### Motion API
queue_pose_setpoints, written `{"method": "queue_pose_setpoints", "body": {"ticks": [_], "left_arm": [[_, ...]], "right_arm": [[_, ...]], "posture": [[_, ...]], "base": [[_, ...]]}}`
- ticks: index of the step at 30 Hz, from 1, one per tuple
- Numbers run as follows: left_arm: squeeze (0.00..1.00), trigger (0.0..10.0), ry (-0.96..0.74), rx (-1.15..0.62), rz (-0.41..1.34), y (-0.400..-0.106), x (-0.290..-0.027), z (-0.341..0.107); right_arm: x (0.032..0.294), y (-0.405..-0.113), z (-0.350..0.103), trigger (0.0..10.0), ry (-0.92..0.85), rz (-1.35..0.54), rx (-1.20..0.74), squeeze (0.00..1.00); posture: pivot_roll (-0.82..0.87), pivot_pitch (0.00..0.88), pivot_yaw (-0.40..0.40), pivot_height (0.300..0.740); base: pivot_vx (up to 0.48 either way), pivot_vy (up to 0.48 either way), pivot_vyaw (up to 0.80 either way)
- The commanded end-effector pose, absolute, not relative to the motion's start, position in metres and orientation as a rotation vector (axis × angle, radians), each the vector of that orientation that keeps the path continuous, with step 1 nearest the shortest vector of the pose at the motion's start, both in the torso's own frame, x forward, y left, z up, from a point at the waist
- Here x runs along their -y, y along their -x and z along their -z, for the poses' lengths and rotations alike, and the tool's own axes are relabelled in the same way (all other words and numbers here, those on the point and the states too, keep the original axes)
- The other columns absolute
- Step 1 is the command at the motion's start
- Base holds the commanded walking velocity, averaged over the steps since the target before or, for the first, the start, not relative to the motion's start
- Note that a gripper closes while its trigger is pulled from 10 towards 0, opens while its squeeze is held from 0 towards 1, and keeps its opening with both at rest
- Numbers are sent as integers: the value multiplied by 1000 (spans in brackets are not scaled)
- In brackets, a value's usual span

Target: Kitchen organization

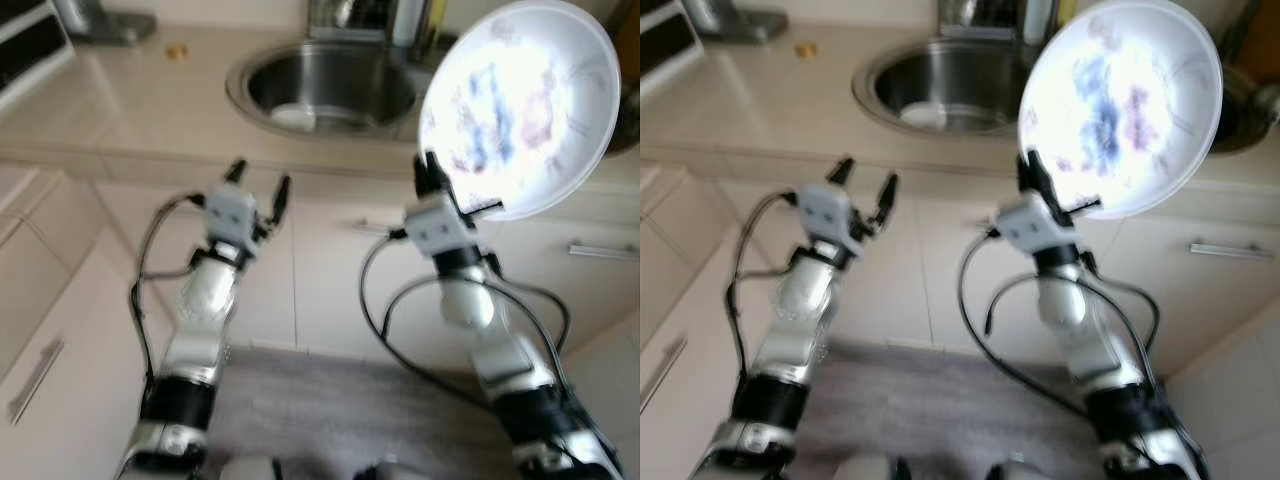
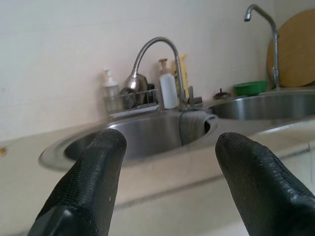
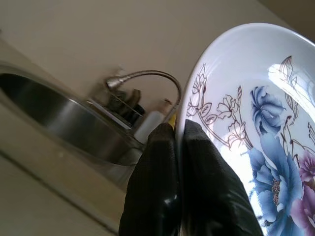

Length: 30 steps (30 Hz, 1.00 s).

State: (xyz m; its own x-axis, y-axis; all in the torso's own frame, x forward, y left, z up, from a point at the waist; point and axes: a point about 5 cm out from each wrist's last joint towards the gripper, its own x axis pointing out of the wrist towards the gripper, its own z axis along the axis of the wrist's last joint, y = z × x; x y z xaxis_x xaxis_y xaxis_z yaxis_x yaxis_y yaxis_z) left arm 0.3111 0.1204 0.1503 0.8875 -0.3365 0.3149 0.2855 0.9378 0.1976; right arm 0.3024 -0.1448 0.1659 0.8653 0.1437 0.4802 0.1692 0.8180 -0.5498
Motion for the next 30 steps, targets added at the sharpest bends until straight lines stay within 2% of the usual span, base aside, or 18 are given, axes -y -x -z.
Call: {"method": "queue_pose_setpoints", "body": {"ticks": [1,30], "left_arm": [[0,10000,-161,362,303,-313,-128,-154],[0,10000,-163,373,296,-313,-130,-156]], "right_arm": [[139,-303,-176,10000,596,15,582,0],[142,-305,-175,10000,537,4,560,0]], "posture": [[149,0,-39,740],[149,0,-39,740]], "base": [[330,0,0],[329,0,0]]}}
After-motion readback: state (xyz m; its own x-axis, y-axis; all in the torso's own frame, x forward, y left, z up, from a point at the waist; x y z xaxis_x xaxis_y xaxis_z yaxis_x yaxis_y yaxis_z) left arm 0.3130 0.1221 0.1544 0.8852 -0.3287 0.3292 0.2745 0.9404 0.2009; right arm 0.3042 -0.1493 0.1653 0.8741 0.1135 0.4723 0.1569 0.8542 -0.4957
